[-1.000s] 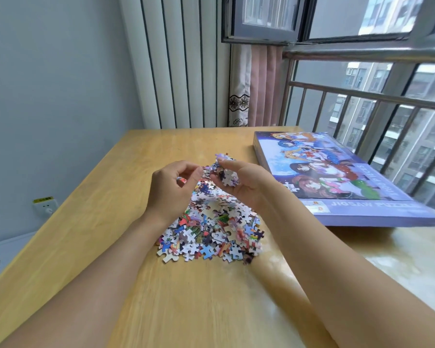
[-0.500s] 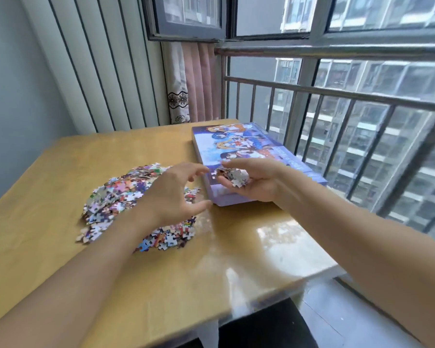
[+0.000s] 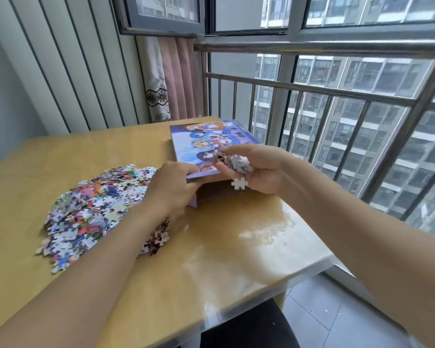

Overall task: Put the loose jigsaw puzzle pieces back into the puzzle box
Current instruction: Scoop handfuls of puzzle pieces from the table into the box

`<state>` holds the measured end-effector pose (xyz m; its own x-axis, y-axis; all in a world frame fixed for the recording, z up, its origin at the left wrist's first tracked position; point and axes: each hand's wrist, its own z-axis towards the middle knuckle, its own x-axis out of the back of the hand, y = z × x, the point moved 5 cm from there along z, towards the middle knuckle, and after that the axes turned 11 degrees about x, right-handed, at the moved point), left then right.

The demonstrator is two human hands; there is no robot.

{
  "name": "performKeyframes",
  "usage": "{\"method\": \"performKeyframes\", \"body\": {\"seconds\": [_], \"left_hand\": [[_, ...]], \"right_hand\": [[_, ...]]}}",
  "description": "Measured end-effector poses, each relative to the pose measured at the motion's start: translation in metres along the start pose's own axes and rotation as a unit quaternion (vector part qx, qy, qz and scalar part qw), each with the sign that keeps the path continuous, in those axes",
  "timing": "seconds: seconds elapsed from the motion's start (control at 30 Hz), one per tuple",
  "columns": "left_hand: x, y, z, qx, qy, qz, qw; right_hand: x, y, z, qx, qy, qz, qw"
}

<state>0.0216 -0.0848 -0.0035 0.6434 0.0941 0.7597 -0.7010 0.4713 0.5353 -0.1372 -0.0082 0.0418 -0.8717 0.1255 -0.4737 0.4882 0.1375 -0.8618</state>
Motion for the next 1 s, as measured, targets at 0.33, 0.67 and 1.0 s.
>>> {"method": "performKeyframes", "body": {"seconds": [0.33, 0.67, 1.0], "left_hand": [[0.004, -0.009, 0.021, 0.085, 0.016, -0.115, 0.990], [0.000, -0.012, 0.017, 0.077, 0.056, -0.133, 0.987], [0.000, -0.007, 0.013, 0.078, 0.047, -0.137, 0.986]], "right_hand": [[0.021, 0.057, 0.006, -0.035, 0.040, -0.002, 0.999], [0.056, 0.057, 0.048, 0.051, 0.193, 0.077, 0.977], [0.063, 0.047, 0.057, 0.135, 0.165, 0.268, 0.939]]}}
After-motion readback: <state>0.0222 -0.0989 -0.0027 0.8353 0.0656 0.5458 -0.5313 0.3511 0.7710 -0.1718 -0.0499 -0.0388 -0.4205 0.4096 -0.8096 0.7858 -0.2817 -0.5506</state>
